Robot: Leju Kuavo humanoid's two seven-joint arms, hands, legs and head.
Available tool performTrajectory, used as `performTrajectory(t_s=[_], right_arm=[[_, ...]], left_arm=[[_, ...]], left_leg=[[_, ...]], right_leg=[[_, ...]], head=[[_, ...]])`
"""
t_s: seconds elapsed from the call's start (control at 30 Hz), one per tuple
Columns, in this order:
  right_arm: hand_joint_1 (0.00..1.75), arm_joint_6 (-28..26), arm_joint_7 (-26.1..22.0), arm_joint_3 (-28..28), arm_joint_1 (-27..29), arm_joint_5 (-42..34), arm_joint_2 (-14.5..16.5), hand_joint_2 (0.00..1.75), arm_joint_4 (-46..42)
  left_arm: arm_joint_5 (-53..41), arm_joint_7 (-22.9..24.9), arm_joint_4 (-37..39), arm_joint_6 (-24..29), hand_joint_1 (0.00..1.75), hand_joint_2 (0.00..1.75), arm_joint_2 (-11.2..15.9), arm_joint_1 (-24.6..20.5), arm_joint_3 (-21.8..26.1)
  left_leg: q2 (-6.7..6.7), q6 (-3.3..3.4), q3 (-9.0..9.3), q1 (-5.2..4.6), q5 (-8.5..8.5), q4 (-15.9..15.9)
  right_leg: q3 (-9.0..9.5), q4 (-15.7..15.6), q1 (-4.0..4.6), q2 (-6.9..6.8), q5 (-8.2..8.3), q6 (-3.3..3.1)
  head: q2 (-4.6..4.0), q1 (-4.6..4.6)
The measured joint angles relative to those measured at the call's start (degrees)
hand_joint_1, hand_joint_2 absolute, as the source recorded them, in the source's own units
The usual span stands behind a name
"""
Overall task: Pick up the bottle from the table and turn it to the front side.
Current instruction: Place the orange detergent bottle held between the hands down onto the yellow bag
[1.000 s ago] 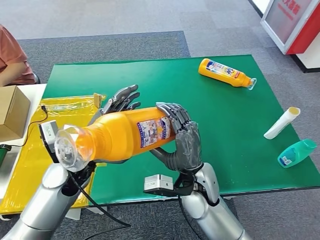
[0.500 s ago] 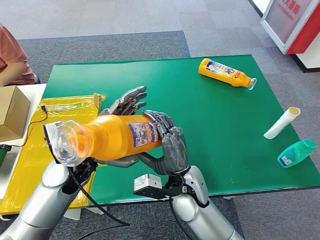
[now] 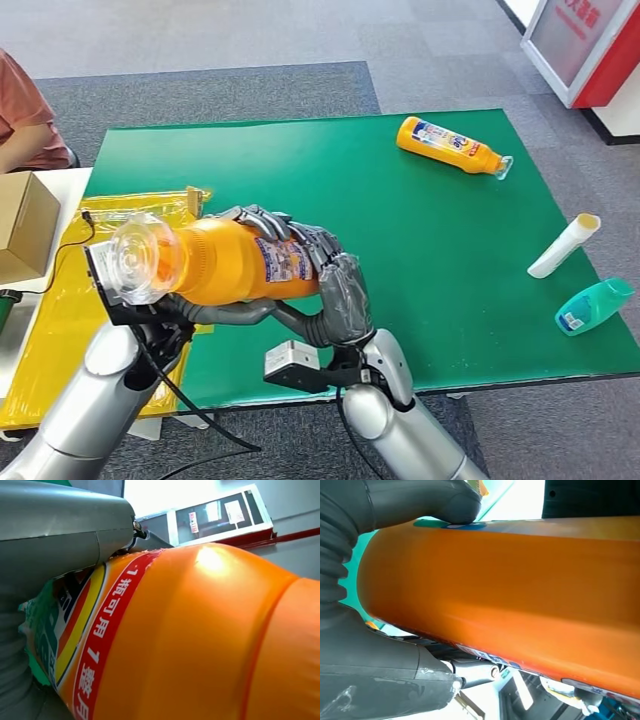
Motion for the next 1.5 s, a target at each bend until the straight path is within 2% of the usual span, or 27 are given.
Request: performTrajectory(t_s=[0.17, 0.2, 0.3, 0.33, 0.4, 0.57, 0.67, 0.8, 0.9, 1.0, 1.1, 1.17, 1.3, 1.5], right_arm=[[1.75, 0.31, 0.61, -0.21, 0.53, 0.34, 0.00, 1.75, 0.01], [1.61, 0.44, 0.81, -0.31, 0.63, 0.39, 0.00, 1.75, 0.00], [0.31, 1.50, 1.57, -0.56, 0.77, -0.30, 0.00, 1.75, -0.02], [0.00, 2.12, 1.79, -0.62, 0.83, -0.85, -0.02, 1.75, -0.03], [0.00, 4.38, 2.05, -1.00, 1.09, -3.64, -0.09, 1.75, -0.09], [0.00, 13.21, 1.83, -4.34, 3.21, -17.86, -0.46, 1.75, -0.87], [0.00, 14.60, 1.58, -6.76, 4.39, -21.55, -0.71, 1.75, -1.88], [0.00, 15.26, 1.17, -10.87, 6.06, -25.73, -1.14, 1.75, -4.06], [0.00, 15.26, 0.64, -13.79, 6.82, -27.14, -1.40, 1.75, -5.95], [0.00, 15.24, 0.31, -16.09, 7.58, -27.78, -1.52, 1.75, -8.10], [0.00, 14.98, 0.08, -17.68, 8.03, -28.09, -1.61, 1.75, -9.72], [0.00, 14.56, -0.13, -18.70, 8.55, -28.20, -1.68, 1.75, -11.18], [0.00, 15.20, 0.67, -21.46, 10.20, -27.46, -1.89, 1.75, -15.73], [0.00, 17.11, 1.57, -24.03, 11.08, -26.74, -1.90, 1.75, -18.79]], left_arm=[[-2.08, -0.50, -0.04, 3.25, 1.75, 1.75, -0.64, 1.30, 0.30], [-3.08, -0.67, -0.10, 4.26, 1.75, 1.75, -0.88, 1.61, 0.30], [-6.60, -1.29, -0.56, 7.71, 1.75, 1.75, -1.57, 2.60, 0.29], [-7.77, -1.58, -0.78, 9.03, 1.75, 1.75, -1.77, 2.88, 0.37], [-10.95, -2.64, -1.33, 12.33, 1.75, 1.75, -2.02, 3.37, 0.77], [-22.13, -7.71, -4.03, 23.33, 1.75, 1.75, -2.16, 4.95, 3.17], [-28.19, -9.52, -5.53, 28.67, 1.75, 1.75, -2.10, 6.67, 4.48], [-42.92, -11.26, -7.74, 39.87, 1.75, 1.75, -1.90, 9.73, 5.61], [-53.21, -10.32, -8.81, 45.98, 1.75, 1.75, -1.69, 11.44, 5.87], [-59.79, -8.53, -9.24, 49.33, 1.75, 1.75, -1.47, 12.82, 6.11], [-63.95, -6.00, -9.37, 49.95, 1.75, 1.75, -1.25, 13.78, 6.46], [-69.17, -1.16, -9.18, 48.73, 1.75, 1.75, -1.14, 14.40, 7.10], [-74.57, 9.14, -5.73, 42.02, 1.75, 1.75, -0.73, 15.65, 10.07], [-78.90, 14.17, 2.06, 33.11, 1.75, 1.75, 0.45, 15.16, 13.54]], left_leg=[[0.00, 0.00, 0.00, 0.00, 0.00, 0.00], [0.00, 0.00, 0.00, 0.00, 0.00, 0.00], [0.00, 0.00, 0.00, 0.00, 0.00, 0.00], [0.00, 0.00, 0.00, 0.00, 0.00, 0.00], [0.00, 0.00, 0.00, 0.00, 0.00, 0.00], [-0.02, 0.00, -0.02, 0.01, 0.00, 0.00], [-0.02, 0.00, -0.02, 0.00, -0.02, 0.00], [-0.02, 0.03, -0.03, -0.01, -0.05, 0.00], [-0.03, 0.04, -0.03, -0.01, -0.06, 0.00], [-0.03, 0.04, -0.03, -0.01, -0.06, 0.00], [-0.03, 0.03, -0.03, -0.01, -0.05, 0.00], [-0.03, 0.03, -0.02, -0.01, -0.05, 0.00], [-0.02, 0.01, -0.02, -0.01, -0.06, 0.00], [-0.01, 0.01, -0.02, -0.01, -0.06, 0.00]], right_leg=[[0.00, 0.00, 0.00, 0.00, 0.00, 0.00], [0.00, 0.00, 0.00, 0.00, 0.00, 0.00], [0.00, 0.00, 0.00, 0.00, 0.00, 0.00], [0.00, 0.00, 0.00, 0.00, 0.00, 0.00], [0.00, 0.00, 0.00, 0.00, 0.00, 0.00], [0.03, 0.00, 0.01, -0.02, -0.01, 0.01], [0.02, 0.00, 0.00, -0.01, -0.01, 0.01], [0.03, -0.01, -0.01, -0.02, -0.04, 0.05], [0.04, -0.01, -0.01, -0.02, -0.05, 0.06], [0.03, -0.01, -0.01, -0.02, -0.04, 0.05], [0.03, -0.01, -0.01, -0.01, -0.04, 0.05], [0.03, -0.01, -0.01, -0.01, -0.04, 0.05], [0.01, -0.01, -0.01, 0.00, -0.04, 0.04], [0.00, -0.01, -0.01, 0.00, -0.03, 0.04]], head=[[0.00, -0.01], [0.00, -0.01], [0.00, -0.01], [0.00, -0.01], [0.00, -0.02], [0.00, -0.01], [0.00, -0.02], [0.00, -0.01], [0.00, -0.01], [0.00, -0.02], [0.00, -0.02], [0.00, -0.02], [0.00, -0.02], [0.00, -0.02]])
